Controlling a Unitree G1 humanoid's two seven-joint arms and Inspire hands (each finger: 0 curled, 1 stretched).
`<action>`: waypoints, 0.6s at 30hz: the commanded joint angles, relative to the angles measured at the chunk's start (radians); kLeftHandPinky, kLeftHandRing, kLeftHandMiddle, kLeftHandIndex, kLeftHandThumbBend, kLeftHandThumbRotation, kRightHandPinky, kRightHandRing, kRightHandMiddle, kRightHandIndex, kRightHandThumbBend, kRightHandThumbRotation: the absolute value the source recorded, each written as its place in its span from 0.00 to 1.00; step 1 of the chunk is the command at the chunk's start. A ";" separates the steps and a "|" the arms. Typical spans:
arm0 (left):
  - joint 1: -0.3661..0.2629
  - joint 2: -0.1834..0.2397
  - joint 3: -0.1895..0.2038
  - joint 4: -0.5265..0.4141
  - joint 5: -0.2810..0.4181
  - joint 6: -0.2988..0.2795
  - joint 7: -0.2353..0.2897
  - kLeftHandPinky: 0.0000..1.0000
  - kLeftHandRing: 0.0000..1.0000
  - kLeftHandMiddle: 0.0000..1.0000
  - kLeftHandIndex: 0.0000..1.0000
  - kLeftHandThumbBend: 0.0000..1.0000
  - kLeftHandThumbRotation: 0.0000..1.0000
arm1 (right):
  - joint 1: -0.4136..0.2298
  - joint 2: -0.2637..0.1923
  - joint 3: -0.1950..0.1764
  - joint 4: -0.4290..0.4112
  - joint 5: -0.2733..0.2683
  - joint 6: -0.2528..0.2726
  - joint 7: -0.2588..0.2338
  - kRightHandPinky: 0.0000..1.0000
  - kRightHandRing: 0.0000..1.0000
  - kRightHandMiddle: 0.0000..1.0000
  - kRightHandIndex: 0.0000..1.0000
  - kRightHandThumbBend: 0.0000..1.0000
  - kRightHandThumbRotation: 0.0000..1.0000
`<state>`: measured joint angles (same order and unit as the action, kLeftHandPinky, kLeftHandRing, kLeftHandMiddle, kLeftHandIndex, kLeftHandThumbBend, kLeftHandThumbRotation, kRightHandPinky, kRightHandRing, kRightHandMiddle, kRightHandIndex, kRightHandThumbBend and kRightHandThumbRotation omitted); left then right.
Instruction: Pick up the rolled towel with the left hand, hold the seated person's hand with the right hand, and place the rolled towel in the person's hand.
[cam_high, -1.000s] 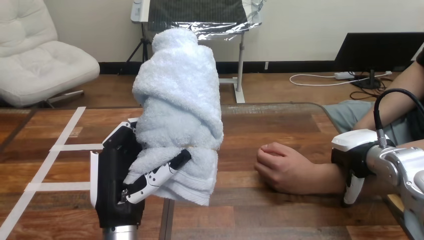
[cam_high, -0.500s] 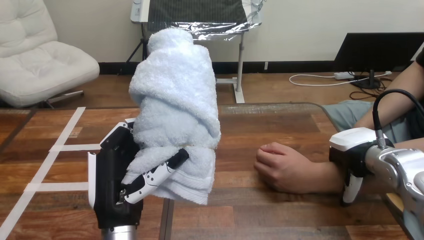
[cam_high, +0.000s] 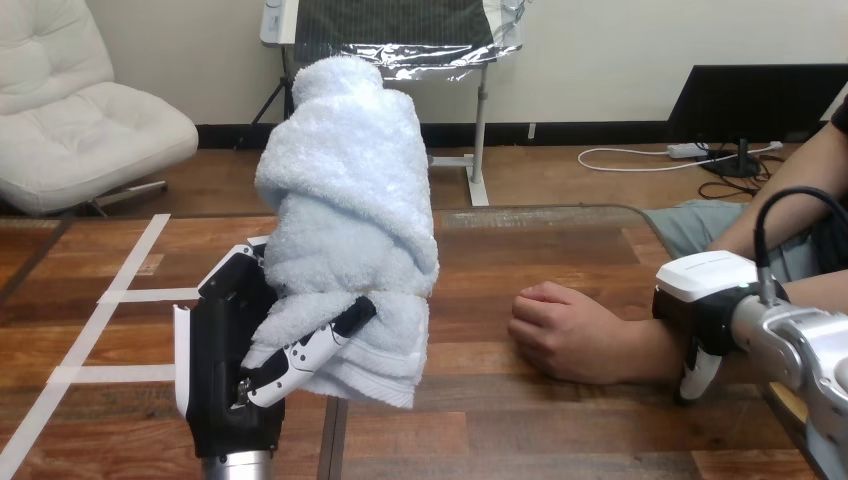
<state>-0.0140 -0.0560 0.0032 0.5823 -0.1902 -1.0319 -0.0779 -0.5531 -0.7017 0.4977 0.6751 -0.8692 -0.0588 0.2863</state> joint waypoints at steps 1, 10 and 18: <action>-0.041 -0.047 -0.012 -0.059 -0.010 -0.004 -0.016 0.29 0.36 0.41 0.50 0.61 0.02 | 0.048 0.004 -0.038 -0.011 0.051 0.007 -0.018 0.18 0.29 0.40 0.43 0.66 0.00; -0.041 -0.041 -0.011 -0.059 -0.006 0.012 -0.025 0.30 0.36 0.41 0.50 0.61 0.02 | 0.069 -0.017 -0.097 -0.065 0.114 -0.004 -0.038 0.17 0.27 0.38 0.41 0.66 0.00; -0.048 -0.038 -0.006 -0.046 0.003 0.029 -0.028 0.29 0.36 0.41 0.50 0.61 0.00 | 0.086 -0.024 -0.144 -0.119 0.137 0.021 -0.049 0.15 0.25 0.36 0.41 0.65 0.00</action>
<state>-0.0138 -0.0558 0.0026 0.5823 -0.1936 -1.0017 -0.0999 -0.4761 -0.7212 0.4190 0.6065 -0.7942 -0.0525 0.2594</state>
